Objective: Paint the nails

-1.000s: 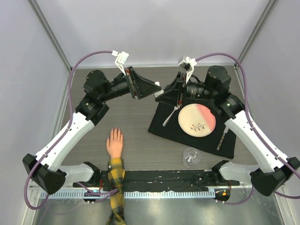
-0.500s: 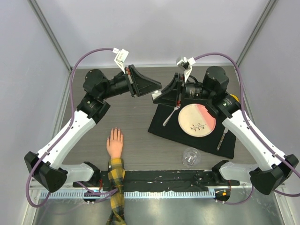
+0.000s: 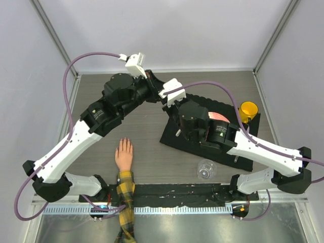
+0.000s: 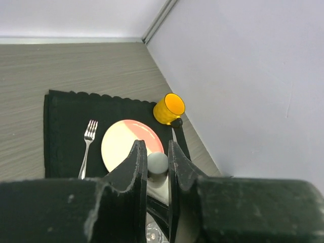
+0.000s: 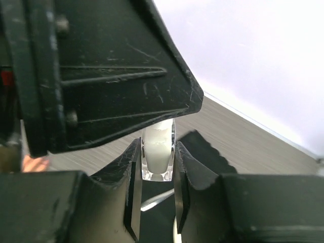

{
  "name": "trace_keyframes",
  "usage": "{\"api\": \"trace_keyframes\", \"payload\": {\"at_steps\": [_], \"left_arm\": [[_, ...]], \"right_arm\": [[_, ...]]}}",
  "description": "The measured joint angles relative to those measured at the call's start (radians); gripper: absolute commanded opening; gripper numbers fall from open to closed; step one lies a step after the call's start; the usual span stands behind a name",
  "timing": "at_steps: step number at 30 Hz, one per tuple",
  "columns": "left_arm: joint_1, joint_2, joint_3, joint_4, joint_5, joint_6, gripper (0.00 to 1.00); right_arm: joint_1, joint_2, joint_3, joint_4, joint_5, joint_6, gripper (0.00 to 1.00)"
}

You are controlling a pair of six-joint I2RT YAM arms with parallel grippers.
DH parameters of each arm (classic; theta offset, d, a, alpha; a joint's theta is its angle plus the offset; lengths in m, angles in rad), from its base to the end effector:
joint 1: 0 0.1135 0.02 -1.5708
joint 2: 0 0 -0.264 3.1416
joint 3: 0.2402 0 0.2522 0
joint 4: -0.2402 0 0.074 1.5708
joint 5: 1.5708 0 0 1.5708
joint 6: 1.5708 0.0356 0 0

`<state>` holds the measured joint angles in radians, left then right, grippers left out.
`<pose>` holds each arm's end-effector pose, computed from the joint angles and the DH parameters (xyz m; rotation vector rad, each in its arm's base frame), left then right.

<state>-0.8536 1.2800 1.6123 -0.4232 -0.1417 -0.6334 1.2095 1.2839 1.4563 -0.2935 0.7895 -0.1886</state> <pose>0.1780 -0.1965 0.4931 0.0800 1.7601 -0.9947 0.1207 0.2480 0.4559 -0.5613 1.5591 0.1076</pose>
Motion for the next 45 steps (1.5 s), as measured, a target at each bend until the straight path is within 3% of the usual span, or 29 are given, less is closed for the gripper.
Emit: {"api": "trace_keyframes", "payload": {"at_steps": [2,4,5,7,12,16,17,20,24,28,36,45], "left_arm": [[-0.001,0.015,-0.014,0.015,-0.008,-0.012,0.00],[0.003,0.016,-0.036,0.029,0.004,-0.017,0.40],[0.012,0.015,-0.046,0.038,0.019,-0.020,0.55],[0.034,0.011,-0.073,0.066,0.074,-0.024,0.62],[0.124,-0.040,-0.178,0.151,0.227,-0.039,0.64],[0.273,-0.098,-0.240,0.228,0.425,-0.098,0.63],[0.309,-0.109,-0.254,0.260,0.484,-0.117,0.62],[0.383,-0.118,-0.284,0.384,0.642,-0.187,0.46],[0.403,-0.068,-0.288,0.569,0.854,-0.299,0.48],[0.402,-0.039,-0.314,0.689,0.951,-0.369,0.49],[0.404,-0.019,-0.317,0.831,1.028,-0.459,0.51],[0.404,-0.016,-0.317,0.854,1.058,-0.486,0.56]], "right_arm": [[-0.013,-0.001,-0.017,-0.011,0.006,-0.021,0.00],[-0.037,-0.011,-0.033,-0.020,-0.043,-0.022,0.00],[-0.061,-0.019,-0.041,-0.023,-0.089,-0.019,0.00],[-0.124,-0.040,-0.048,-0.034,-0.245,-0.007,0.00],[-0.249,-0.089,-0.048,-0.069,-0.571,0.055,0.00],[-0.346,-0.096,-0.048,-0.079,-0.821,0.113,0.00],[-0.372,-0.096,-0.048,-0.083,-0.882,0.129,0.00],[-0.468,-0.092,-0.046,-0.095,-1.075,0.182,0.00],[-0.579,-0.070,-0.041,-0.080,-1.308,0.269,0.00],[-0.652,-0.053,-0.050,0.001,-1.494,0.389,0.00],[-0.675,-0.047,-0.120,0.213,-1.679,0.591,0.00],[-0.680,-0.043,-0.169,0.333,-1.735,0.698,0.00]]}}
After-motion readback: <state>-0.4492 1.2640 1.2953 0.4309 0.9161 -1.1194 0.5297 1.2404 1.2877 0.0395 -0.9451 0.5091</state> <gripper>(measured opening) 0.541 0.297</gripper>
